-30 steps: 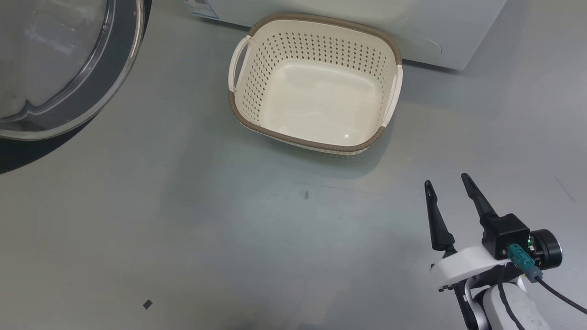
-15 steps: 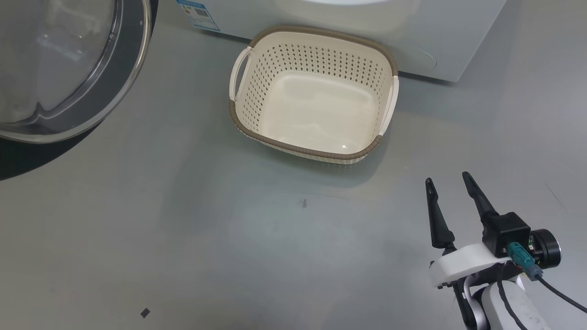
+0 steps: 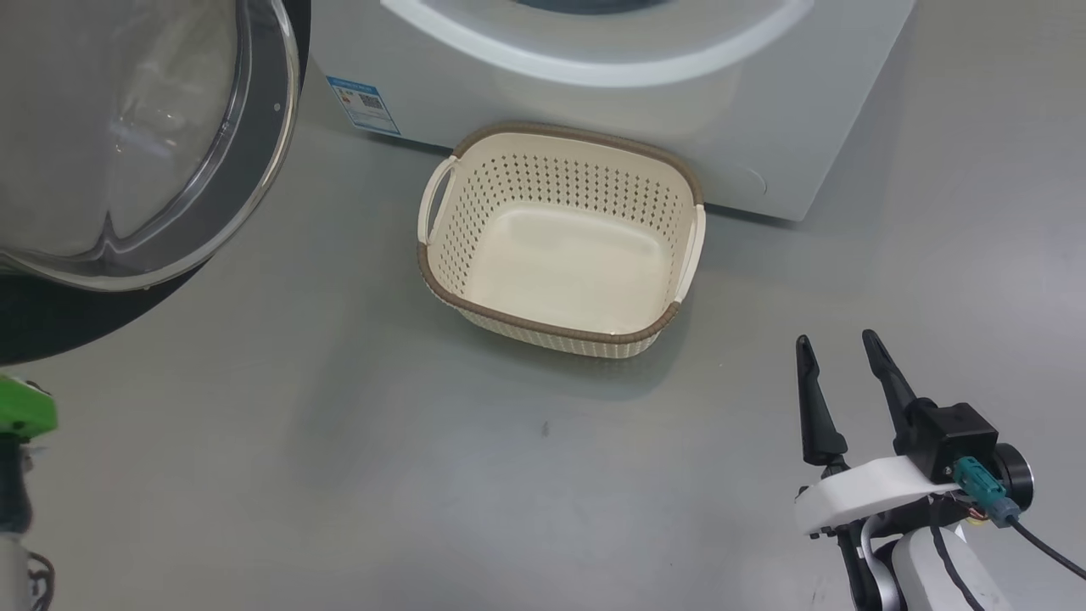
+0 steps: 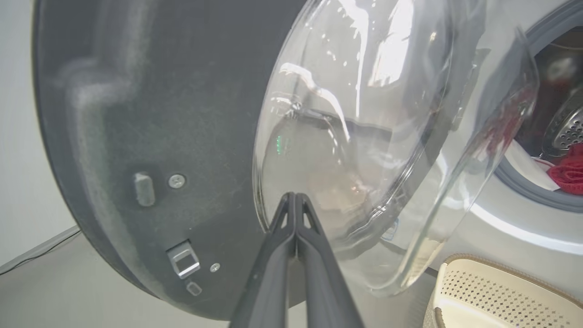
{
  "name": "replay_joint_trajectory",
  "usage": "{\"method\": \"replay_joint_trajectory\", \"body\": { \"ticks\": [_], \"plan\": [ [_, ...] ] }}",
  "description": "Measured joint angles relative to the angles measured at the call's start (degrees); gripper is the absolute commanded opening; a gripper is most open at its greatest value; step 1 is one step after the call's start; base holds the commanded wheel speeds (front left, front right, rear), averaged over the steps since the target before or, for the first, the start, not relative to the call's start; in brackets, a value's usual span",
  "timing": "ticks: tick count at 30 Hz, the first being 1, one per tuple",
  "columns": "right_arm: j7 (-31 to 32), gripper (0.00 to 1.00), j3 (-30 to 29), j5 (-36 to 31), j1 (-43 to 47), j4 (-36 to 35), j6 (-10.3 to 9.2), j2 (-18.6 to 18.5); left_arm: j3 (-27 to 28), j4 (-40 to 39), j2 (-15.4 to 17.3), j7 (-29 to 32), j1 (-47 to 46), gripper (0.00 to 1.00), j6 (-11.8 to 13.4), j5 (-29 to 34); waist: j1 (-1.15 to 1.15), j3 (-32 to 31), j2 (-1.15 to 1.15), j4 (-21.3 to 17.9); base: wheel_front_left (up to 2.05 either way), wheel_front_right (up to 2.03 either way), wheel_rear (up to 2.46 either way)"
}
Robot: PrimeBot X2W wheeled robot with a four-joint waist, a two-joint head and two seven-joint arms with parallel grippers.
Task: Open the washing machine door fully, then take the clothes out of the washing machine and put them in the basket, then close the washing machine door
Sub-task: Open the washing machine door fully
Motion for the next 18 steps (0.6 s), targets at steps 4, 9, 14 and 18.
{"method": "replay_joint_trajectory", "body": {
  "ticks": [4,9,14,18],
  "plan": [
    [-0.32,1.00,-0.68,0.94,0.98,0.40,0.02,0.12,-1.91,-1.49,-1.33,0.00,3.19,0.00,-0.01,1.08,0.00,-2.54,0.00,-0.74,0.00,0.00,0.00],
    [-0.33,1.00,-0.94,2.07,2.38,0.75,0.53,0.45,-4.27,-3.80,-2.68,0.00,6.89,0.00,-0.24,2.55,0.00,-5.64,0.00,-2.06,0.00,0.00,0.00],
    [-0.34,1.00,-1.54,2.96,3.92,0.81,0.70,0.55,-7.01,-7.42,-4.88,0.00,10.14,0.00,-0.25,2.92,0.00,-8.52,0.00,-3.74,0.00,0.00,0.00],
    [-0.41,1.00,-1.89,3.28,4.94,0.71,1.03,0.62,-9.68,-11.01,-5.60,0.00,12.27,0.00,-0.25,3.42,0.00,-10.56,0.00,-5.26,0.00,0.00,0.00]
  ]
}}
